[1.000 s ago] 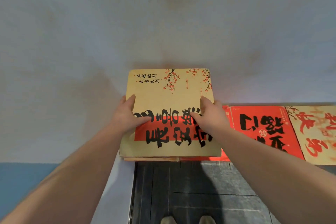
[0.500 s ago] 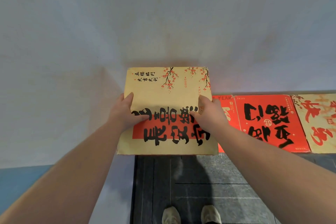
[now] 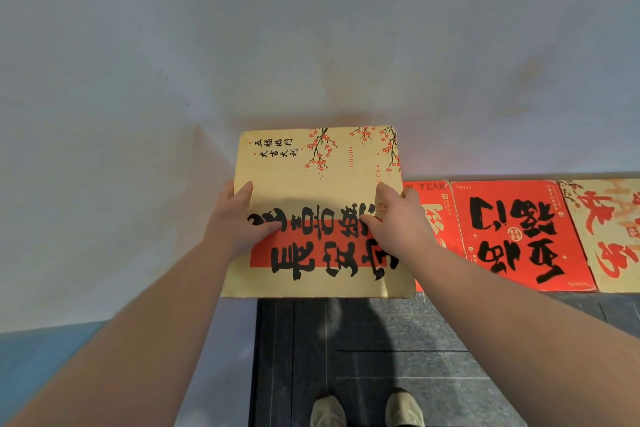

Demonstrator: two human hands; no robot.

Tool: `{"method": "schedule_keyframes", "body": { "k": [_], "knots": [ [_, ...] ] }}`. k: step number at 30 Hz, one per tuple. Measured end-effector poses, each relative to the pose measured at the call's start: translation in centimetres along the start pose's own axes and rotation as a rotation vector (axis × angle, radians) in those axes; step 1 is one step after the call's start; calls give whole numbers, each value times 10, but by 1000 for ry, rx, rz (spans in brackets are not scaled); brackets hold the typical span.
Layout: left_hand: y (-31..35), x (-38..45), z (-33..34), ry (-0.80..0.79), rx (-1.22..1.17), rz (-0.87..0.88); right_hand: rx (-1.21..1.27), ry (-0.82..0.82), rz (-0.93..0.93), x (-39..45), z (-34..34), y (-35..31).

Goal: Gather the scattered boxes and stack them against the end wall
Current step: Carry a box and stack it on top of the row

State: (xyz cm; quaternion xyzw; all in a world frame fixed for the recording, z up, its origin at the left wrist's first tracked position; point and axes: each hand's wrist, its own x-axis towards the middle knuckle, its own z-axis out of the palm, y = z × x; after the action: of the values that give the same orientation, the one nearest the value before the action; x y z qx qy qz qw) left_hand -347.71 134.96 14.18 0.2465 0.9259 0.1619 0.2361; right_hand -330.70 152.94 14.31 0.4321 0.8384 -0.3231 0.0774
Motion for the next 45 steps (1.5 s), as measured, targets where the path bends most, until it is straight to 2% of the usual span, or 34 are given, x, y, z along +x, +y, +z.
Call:
{"method": "schedule_keyframes", "body": {
  "k": [21,45],
  "knots": [
    [-39,9,-28,-15,31,-50,5,-15,-18,1,29,-45],
    [-59,8,-27,-14,155,-85,-65,-36,-41,1,44,-55]
  ]
}}
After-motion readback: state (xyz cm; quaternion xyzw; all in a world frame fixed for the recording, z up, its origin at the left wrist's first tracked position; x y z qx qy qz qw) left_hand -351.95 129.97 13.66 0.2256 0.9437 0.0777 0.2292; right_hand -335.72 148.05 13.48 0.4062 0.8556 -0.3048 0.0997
